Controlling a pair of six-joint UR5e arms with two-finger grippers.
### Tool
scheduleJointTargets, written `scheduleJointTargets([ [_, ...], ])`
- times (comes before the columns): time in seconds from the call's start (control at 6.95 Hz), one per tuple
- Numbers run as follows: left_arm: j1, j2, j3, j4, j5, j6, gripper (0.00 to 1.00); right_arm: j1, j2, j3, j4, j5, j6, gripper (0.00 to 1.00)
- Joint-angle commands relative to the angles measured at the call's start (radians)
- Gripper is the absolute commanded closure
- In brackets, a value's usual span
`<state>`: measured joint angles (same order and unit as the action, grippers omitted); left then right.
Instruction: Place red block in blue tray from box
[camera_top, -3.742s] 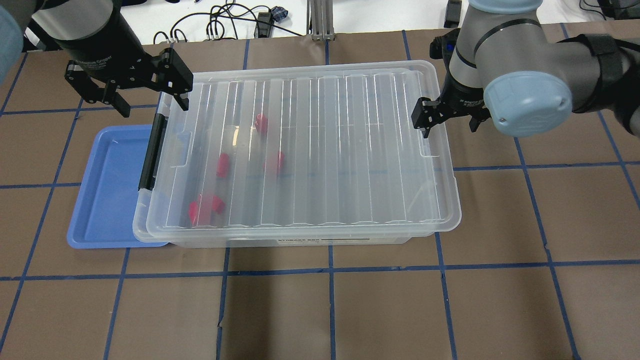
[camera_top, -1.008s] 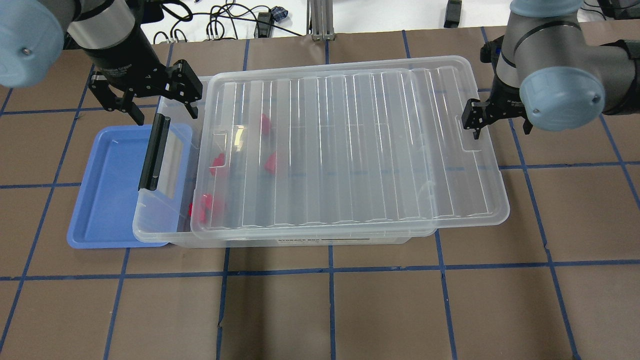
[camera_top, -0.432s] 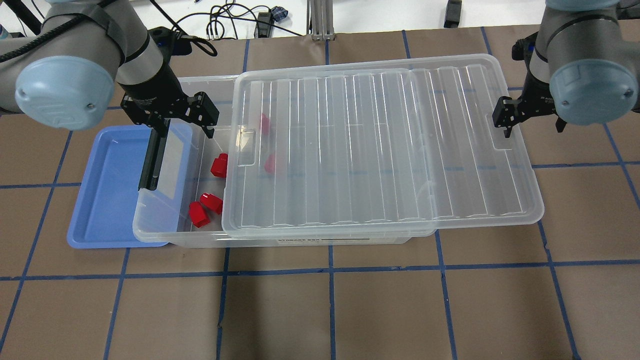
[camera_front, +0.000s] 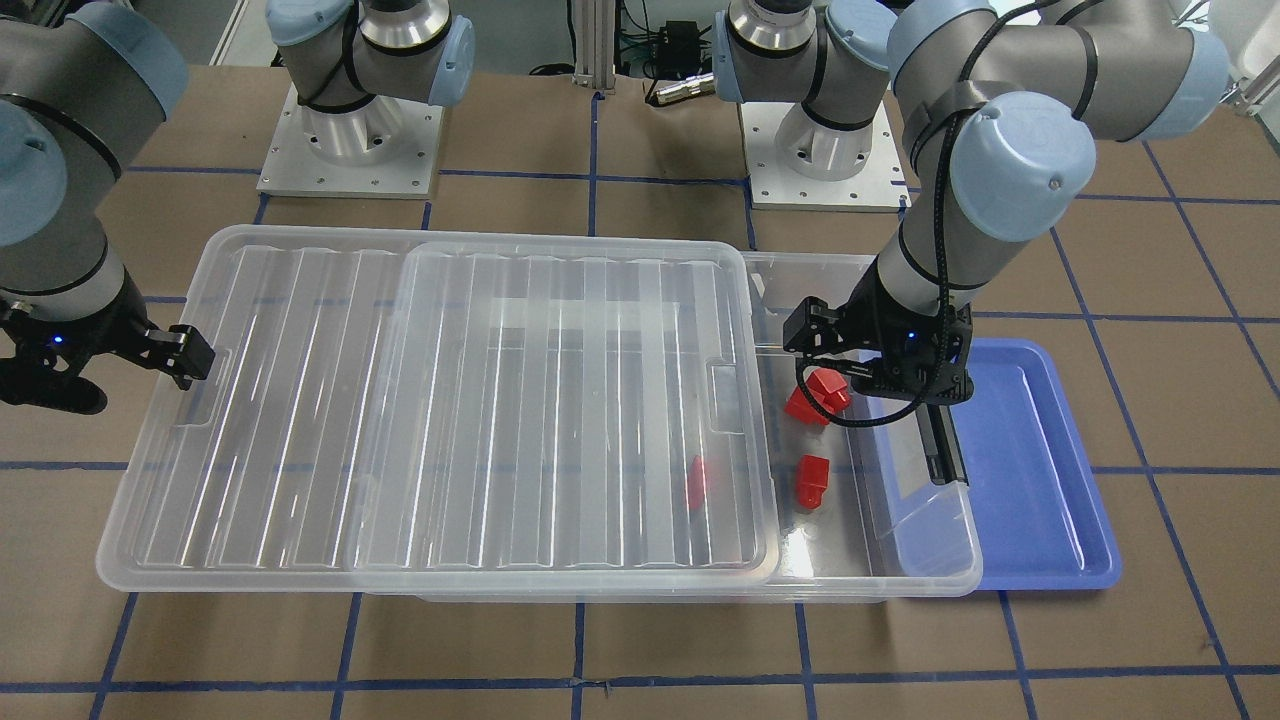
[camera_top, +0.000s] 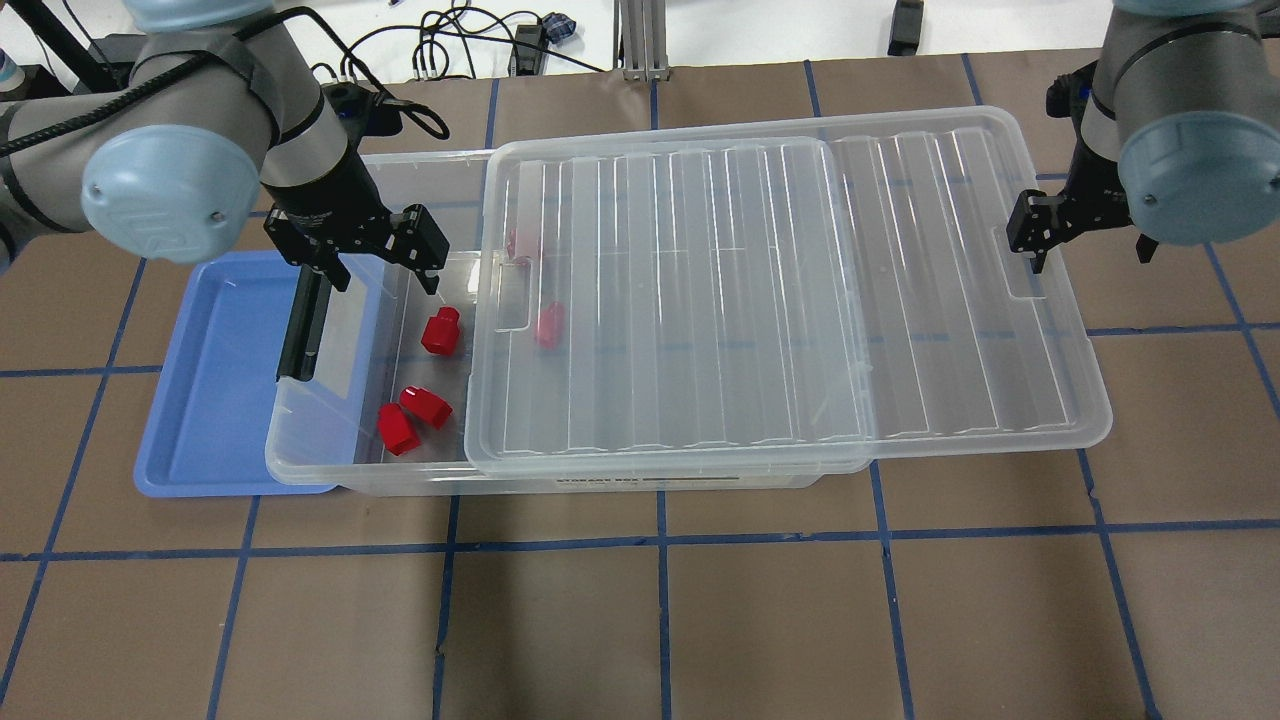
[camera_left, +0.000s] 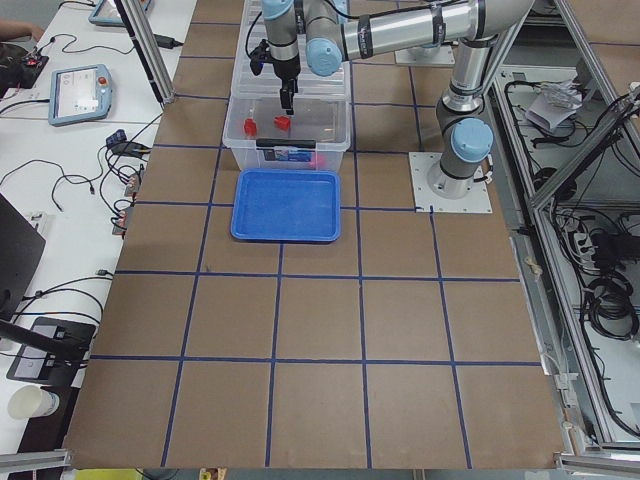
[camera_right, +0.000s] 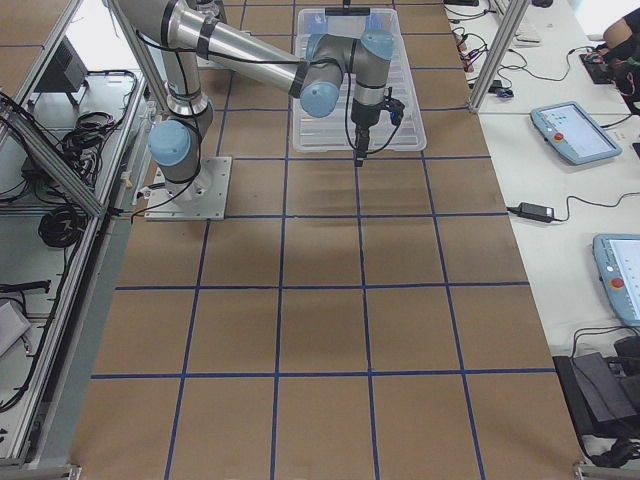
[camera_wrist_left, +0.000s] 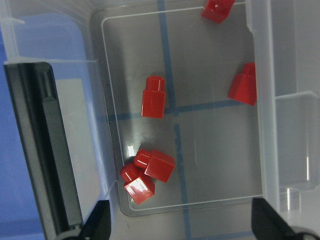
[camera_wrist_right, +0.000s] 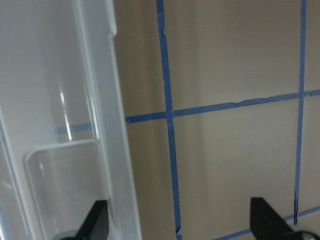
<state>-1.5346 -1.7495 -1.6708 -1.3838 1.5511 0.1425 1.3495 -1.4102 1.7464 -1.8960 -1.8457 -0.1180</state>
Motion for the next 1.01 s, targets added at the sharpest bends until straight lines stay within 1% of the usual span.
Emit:
scheduleJointTargets([
  [0.0, -0.005, -0.018, -0.042, 0.034, 0.003, -0.029, 0.01, -0.016, -0.001, -0.001, 0.003, 0.0, -0.005, 0.0],
  [0.14, -0.004, -0.033, -0.068, 0.063, 0.001, -0.05, 0.01, -0.015, -0.001, -0.002, 0.006, 0.0, -0.003, 0.0],
  [0.43, -0.004, -0.083, -0.081, 0.146, -0.005, -0.055, 0.0, -0.015, -0.006, -0.01, 0.003, 0.009, -0.009, 0.0],
  [0.58, -0.004, -0.105, -0.089, 0.187, 0.0, -0.055, 0.0, 0.002, -0.01, -0.039, 0.012, 0.028, -0.02, 0.0],
  [0.72, -0.004, -0.132, -0.104, 0.231, -0.006, -0.057, 0.0, 0.05, -0.054, -0.107, 0.035, 0.152, -0.054, 0.0],
  [0.86, -0.002, -0.148, -0.118, 0.306, -0.005, -0.041, 0.0, 0.121, -0.084, -0.198, 0.128, 0.207, -0.04, 0.0],
])
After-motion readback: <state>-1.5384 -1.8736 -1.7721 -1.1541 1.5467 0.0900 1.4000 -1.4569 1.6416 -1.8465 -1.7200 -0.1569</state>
